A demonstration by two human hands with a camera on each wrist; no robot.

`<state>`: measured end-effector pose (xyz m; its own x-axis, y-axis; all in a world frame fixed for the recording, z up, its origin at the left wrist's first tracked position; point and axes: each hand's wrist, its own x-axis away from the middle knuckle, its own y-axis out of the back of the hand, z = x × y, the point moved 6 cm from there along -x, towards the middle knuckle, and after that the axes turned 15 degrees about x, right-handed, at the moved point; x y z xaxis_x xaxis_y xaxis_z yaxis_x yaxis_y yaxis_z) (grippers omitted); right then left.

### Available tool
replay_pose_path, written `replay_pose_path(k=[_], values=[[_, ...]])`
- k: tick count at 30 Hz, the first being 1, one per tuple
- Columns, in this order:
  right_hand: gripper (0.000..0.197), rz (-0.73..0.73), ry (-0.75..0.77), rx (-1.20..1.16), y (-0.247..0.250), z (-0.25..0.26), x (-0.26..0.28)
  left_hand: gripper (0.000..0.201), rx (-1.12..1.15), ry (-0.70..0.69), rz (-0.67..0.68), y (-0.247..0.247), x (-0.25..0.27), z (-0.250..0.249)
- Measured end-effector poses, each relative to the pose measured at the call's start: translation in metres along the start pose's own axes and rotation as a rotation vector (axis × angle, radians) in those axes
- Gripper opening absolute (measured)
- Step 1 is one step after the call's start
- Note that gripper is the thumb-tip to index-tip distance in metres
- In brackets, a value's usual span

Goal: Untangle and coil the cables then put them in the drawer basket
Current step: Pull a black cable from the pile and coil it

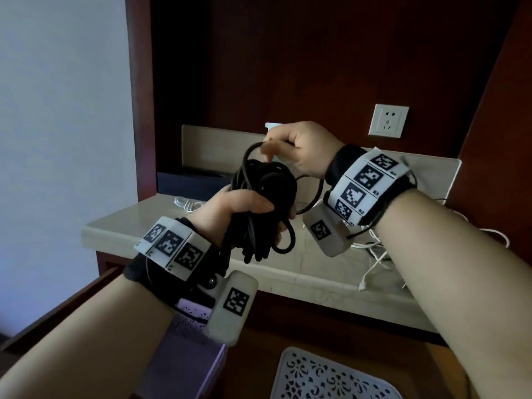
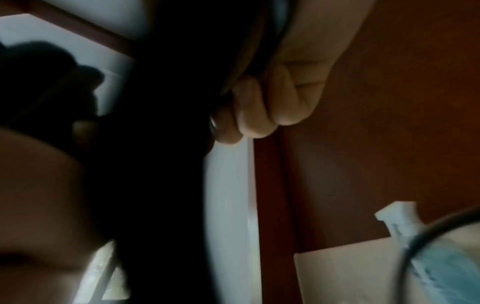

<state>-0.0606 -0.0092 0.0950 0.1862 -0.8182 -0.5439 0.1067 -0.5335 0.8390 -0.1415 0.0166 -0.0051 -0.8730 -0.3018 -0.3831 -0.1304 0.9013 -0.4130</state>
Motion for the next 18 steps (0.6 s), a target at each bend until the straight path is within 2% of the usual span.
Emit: replay_pose_path(k=[2,4,8,10,12,14,16,18], values=[[0.038,-0.063,-0.134,-0.113,0.001,-0.029,0.011,0.039,0.062,-0.092,-0.074,0.003,-0.001,-0.006],[0.028,-0.051,-0.259,-0.208,-0.006,-0.052,0.026,0.031,0.104,-0.167,-0.134,0.006,-0.003,-0.012],[0.024,-0.075,-0.412,-0.416,-0.026,-0.067,0.045,0.034,0.055,-0.236,-0.32,0.02,-0.006,-0.013],[0.022,-0.117,-0.419,-0.444,-0.032,-0.063,0.046,0.036,0.068,-0.258,-0.37,0.022,-0.008,-0.009],[0.021,-0.118,-0.375,-0.287,-0.036,-0.057,0.047,0.038,0.111,-0.305,-0.393,0.023,-0.008,-0.009],[0.021,-0.075,-0.328,-0.134,-0.042,-0.05,0.05,0.038,0.123,-0.341,-0.373,0.022,-0.008,-0.011],[0.02,-0.013,-0.291,-0.072,-0.05,-0.044,0.054,0.046,0.106,-0.355,-0.315,0.019,-0.009,-0.014],[0.019,0.043,-0.259,-0.022,-0.057,-0.04,0.057,0.05,0.089,-0.347,-0.312,0.019,-0.009,-0.013]])
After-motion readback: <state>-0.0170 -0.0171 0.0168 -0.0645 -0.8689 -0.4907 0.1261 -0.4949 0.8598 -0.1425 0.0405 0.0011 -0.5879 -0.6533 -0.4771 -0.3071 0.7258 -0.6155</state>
